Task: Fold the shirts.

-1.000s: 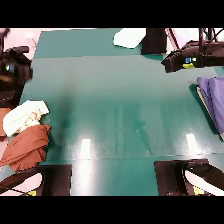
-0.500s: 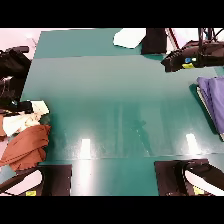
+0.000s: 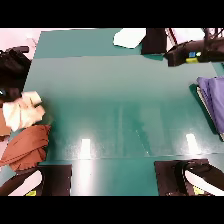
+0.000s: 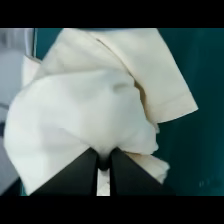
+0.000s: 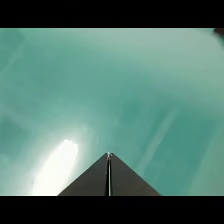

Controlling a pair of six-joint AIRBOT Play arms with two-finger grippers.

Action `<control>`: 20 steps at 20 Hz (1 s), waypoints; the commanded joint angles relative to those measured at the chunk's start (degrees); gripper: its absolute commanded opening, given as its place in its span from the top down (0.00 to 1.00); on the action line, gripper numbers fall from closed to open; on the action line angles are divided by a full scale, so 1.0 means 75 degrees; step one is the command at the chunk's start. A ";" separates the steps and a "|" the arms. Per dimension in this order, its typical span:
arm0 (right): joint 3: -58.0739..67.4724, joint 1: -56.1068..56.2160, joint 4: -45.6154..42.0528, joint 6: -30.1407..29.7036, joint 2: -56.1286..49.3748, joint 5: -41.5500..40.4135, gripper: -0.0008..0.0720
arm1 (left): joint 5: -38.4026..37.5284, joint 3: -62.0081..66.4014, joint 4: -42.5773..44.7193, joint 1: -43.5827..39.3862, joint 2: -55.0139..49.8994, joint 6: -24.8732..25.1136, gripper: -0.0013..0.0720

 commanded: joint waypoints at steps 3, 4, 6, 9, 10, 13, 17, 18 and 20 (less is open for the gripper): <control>0.1609 -0.0082 -0.0082 0.0003 0.0012 -0.0140 0.96 | -0.0373 0.3485 -0.0029 -0.2104 0.0912 0.0242 0.95; 0.1920 -0.0175 -0.0079 0.0003 0.0012 -0.0137 0.96 | -0.0417 0.4019 -0.0032 -0.2719 0.0892 0.0248 0.95; 0.2489 -0.0385 -0.0079 0.0003 0.0012 -0.0128 0.96 | -0.0265 0.4494 -0.0032 -0.3893 0.0822 0.0388 0.95; 0.3147 -0.0842 -0.0064 0.0003 0.0017 -0.0076 0.96 | -0.0131 0.4520 -0.0038 -0.5604 0.0277 0.0458 0.95; 0.3328 -0.0988 -0.0058 0.0012 0.0017 -0.0006 0.96 | -0.0184 0.4520 -0.0064 -0.6175 -0.0105 0.0638 0.95; 0.3628 -0.1300 -0.0055 0.0149 0.0020 0.0242 0.96 | -0.0289 0.4520 -0.0254 -0.7653 -0.1545 0.1122 0.95; 0.3637 -0.1370 -0.0052 0.0149 0.0003 0.0600 0.96 | 0.0478 0.4526 -0.1198 -0.8498 -0.3188 0.1271 0.21; 0.3631 -0.1355 -0.0055 0.0149 -0.0003 0.0635 0.96 | 0.0609 0.4529 -0.1201 -0.8425 -0.3354 0.1128 0.21; 0.3631 -0.1341 -0.0052 0.0149 -0.0003 0.0667 0.96 | 0.0600 0.4520 -0.1157 -0.7877 -0.3398 0.0664 0.21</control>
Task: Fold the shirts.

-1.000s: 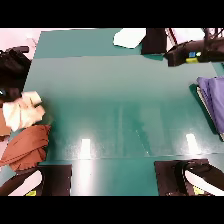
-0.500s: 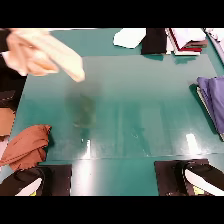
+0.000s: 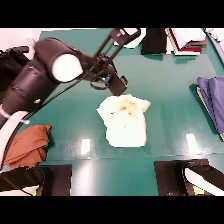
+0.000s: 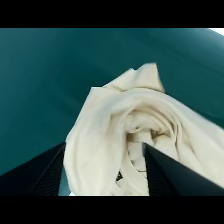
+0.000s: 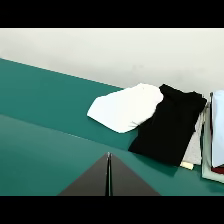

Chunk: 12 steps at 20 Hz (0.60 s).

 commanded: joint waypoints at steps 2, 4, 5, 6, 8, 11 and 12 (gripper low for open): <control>0.0041 -0.0020 0.0006 0.0017 -0.0009 0.0195 0.96 | -0.0119 -0.0050 -0.0312 0.1070 -0.0487 -0.1005 0.21; 0.0041 -0.0020 0.0003 0.0017 -0.0009 0.0277 0.96 | -0.0460 -0.0472 -0.0930 0.1993 -0.0487 -0.1370 0.21; 0.0032 -0.0020 0.0003 0.0017 -0.0009 0.0294 0.96 | -0.0551 -0.0836 -0.1483 0.2349 -0.0484 -0.1364 0.21; 0.0032 -0.0020 0.0000 0.0017 -0.0009 0.0306 0.96 | -0.0618 -0.1309 -0.2040 0.2629 -0.0487 -0.1335 0.21; 0.0032 -0.0020 0.0000 0.0017 -0.0009 0.0312 0.96 | -0.0592 -0.2358 -0.2734 0.2809 -0.0484 -0.1218 0.21; 0.0026 -0.0020 -0.0003 0.0015 -0.0009 0.0321 0.96 | -0.0105 -0.3832 -0.3448 0.2646 -0.0484 -0.1075 0.21; 0.0026 -0.0020 0.0000 0.0017 -0.0009 0.0321 0.96 | 0.0149 -0.4255 -0.3640 0.2541 -0.0484 -0.1072 0.21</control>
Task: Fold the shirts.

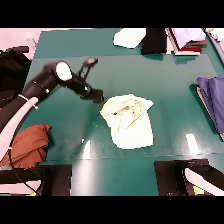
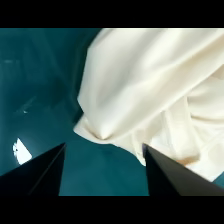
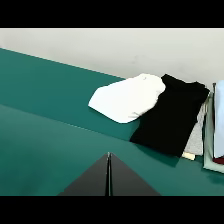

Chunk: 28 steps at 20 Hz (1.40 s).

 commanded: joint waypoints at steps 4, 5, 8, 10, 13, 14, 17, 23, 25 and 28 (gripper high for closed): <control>-0.0003 0.0003 0.0000 0.0000 -0.0003 0.0003 0.96 | 0.1338 -0.2180 -0.1434 -0.0618 -0.0009 0.0052 0.21; -0.0003 0.0003 0.0003 0.0000 -0.0003 0.0003 0.96 | 0.1638 -0.2305 -0.1451 -0.0842 -0.0009 0.0050 0.21; -0.0003 0.0003 0.0003 0.0073 -0.0003 0.0047 0.96 | 0.2264 -0.2404 -0.1431 -0.1343 -0.0061 0.0050 0.21; -0.0012 0.0003 -0.0012 0.0198 -0.0003 0.0347 0.96 | 0.2489 -0.2404 -0.1343 -0.1349 -0.0090 0.0020 0.45; -0.0833 -0.0006 -0.0006 0.0294 0.0198 0.0933 0.96 | 0.2256 -0.2192 -0.1174 -0.0799 -0.0058 0.0047 0.95; -0.1361 -0.0006 -0.0003 0.0364 0.0326 0.1169 0.96 | 0.2063 -0.2049 -0.1134 -0.0458 0.0015 0.0052 0.95; -0.3812 -0.0006 0.0009 0.0370 0.0836 0.1521 0.96 | 0.1845 -0.1591 -0.0498 0.0466 0.0399 0.0052 0.95; -0.9087 0.0114 0.0991 0.0358 0.0766 0.0271 0.19 | 0.1530 -0.1207 -0.0090 0.1466 0.0784 0.0052 0.95; -0.9970 0.0117 0.1912 0.0117 0.0198 -0.0321 0.20 | 0.1443 -0.1207 0.0099 0.1478 0.0781 0.0052 0.95; -1.0407 0.0117 0.3232 -0.0685 -0.0734 -0.0740 0.30 | 0.1393 -0.1207 0.0143 0.1480 0.0766 0.0055 0.95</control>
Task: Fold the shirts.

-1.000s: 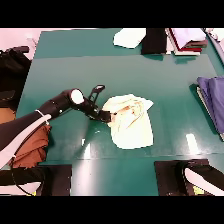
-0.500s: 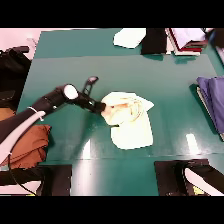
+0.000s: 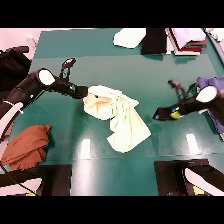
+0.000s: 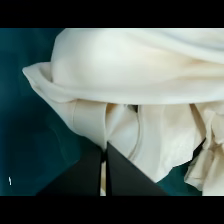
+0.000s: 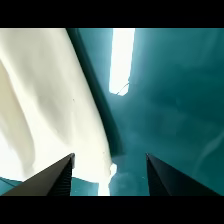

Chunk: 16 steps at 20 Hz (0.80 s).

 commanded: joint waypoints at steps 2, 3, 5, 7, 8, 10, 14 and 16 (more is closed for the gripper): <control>-0.0726 0.0012 0.1577 -0.0775 -0.1218 -0.0609 0.30 | -0.0093 0.0029 0.0181 0.0087 0.0017 0.0003 0.95; -0.0603 0.0041 0.1568 -0.0816 -0.1411 -0.0557 0.31 | -0.0090 0.0029 0.0181 0.0087 0.0017 0.0003 0.95; -0.0367 0.0268 0.1545 -0.0959 -0.1673 -0.0565 0.41 | -0.0082 0.0029 0.0181 0.0087 0.0017 0.0000 0.95; -0.0137 0.0600 0.1492 -0.0968 -0.1848 -0.0667 0.53 | -0.0087 0.0029 0.0181 0.0090 0.0020 0.0003 0.95; -0.0026 0.0758 0.1492 -0.1093 -0.1903 -0.0694 0.74 | -0.0087 0.0029 0.0181 0.0090 0.0020 0.0000 0.95; 0.0256 0.0950 0.1457 -0.1346 -0.1909 -0.0705 0.96 | -0.0102 0.0058 0.0271 0.0090 0.0029 0.0000 0.95; 0.1714 0.0863 -0.0417 -0.0883 -0.0979 -0.0589 0.96 | -0.0326 0.0764 0.1521 0.0271 0.0565 -0.0213 0.95; 0.2763 0.0562 -0.1419 -0.0714 -0.0344 -0.0370 0.96 | -0.0338 0.1332 0.1798 0.0580 0.1072 -0.0204 0.95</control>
